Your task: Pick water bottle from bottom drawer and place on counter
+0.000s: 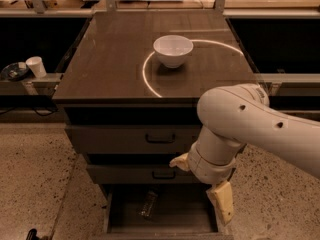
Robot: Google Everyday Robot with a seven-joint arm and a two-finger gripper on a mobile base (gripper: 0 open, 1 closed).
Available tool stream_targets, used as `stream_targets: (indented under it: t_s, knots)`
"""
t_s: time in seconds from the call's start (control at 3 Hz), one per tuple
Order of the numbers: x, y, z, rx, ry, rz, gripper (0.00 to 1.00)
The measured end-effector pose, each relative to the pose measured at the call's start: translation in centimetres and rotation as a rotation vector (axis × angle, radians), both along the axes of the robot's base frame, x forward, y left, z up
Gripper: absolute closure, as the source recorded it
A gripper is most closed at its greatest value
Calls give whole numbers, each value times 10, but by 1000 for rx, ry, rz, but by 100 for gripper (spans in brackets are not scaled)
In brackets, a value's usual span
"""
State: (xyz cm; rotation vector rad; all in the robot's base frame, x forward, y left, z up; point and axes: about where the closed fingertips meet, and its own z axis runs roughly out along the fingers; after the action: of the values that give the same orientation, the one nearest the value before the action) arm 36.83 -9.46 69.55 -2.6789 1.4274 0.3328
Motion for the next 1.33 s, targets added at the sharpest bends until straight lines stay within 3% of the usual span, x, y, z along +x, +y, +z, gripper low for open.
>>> stream_targets:
  t_s: [0.67, 1.0, 1.33]
  knots:
    - [-3, -2, 0, -6, -4, 23, 0]
    - [-5, -2, 1, -29, -17, 79, 0]
    - [-10, -6, 1, -48, -70, 251, 0]
